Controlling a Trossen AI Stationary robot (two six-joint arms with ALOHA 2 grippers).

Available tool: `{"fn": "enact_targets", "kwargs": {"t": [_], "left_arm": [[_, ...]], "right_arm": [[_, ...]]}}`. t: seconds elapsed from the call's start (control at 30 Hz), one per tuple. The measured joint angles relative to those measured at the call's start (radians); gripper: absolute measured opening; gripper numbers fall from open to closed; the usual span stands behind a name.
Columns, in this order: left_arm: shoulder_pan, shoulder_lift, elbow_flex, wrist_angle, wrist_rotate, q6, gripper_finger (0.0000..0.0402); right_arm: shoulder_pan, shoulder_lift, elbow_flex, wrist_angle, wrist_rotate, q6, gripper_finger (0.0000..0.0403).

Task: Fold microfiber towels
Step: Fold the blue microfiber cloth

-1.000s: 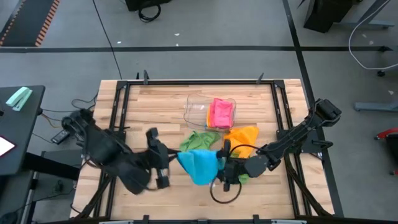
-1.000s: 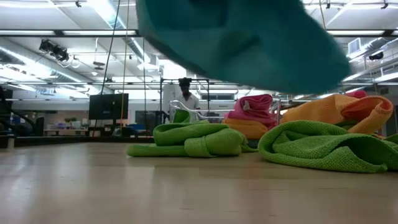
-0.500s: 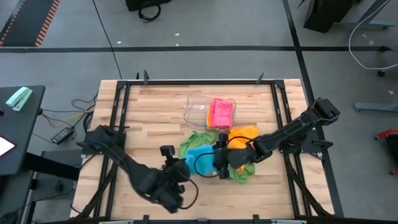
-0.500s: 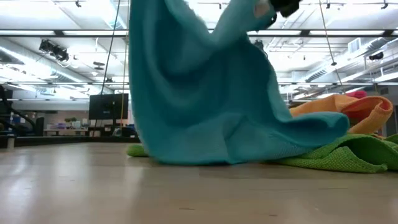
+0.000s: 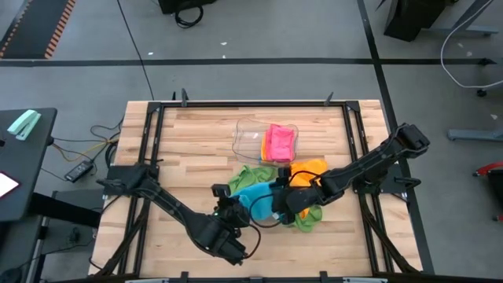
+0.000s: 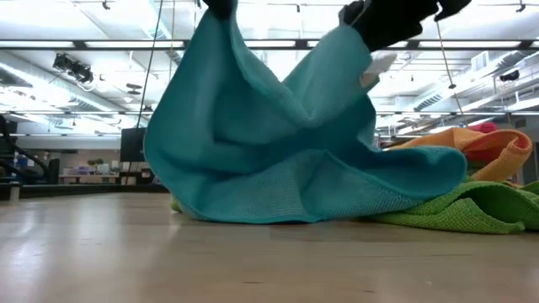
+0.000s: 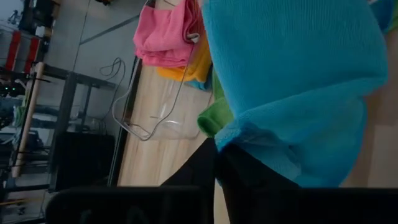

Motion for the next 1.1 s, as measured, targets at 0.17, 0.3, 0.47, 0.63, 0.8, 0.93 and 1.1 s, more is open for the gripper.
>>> {"fn": "enact_targets", "kwargs": {"t": [0.17, 0.3, 0.47, 0.63, 0.8, 0.93, 1.1], "left_arm": [[0.006, 0.013, 0.0, -0.001, 0.0, 0.0, 0.0012], [0.02, 0.019, 0.0, -0.007, -0.001, -0.002, 0.0023], [0.028, 0.046, 0.0, 0.004, -0.004, 0.007, 0.003], [0.034, 0.087, 0.0, 0.018, -0.011, 0.05, 0.0014], [0.036, 0.121, 0.0, 0.018, -0.01, 0.077, 0.0016], [0.035, 0.119, 0.0, 0.021, -0.011, 0.069, 0.0028], [0.031, 0.115, 0.0, 0.007, -0.011, 0.069, 0.0017]], "right_arm": [[-0.011, -0.005, 0.0, -0.053, 0.002, 0.006, 0.0251], [-0.035, -0.005, 0.0, -0.064, 0.003, 0.001, 0.0251], [-0.061, -0.006, 0.0, -0.111, -0.001, 0.006, 0.0251], [-0.061, -0.006, 0.0, -0.122, -0.028, 0.006, 0.0251], [-0.053, -0.005, 0.0, -0.105, -0.126, -0.01, 0.0251], [-0.034, -0.006, 0.0, -0.043, -0.138, -0.031, 0.0251], [-0.012, -0.009, 0.0, -0.06, -0.118, -0.059, 0.0251]]}}
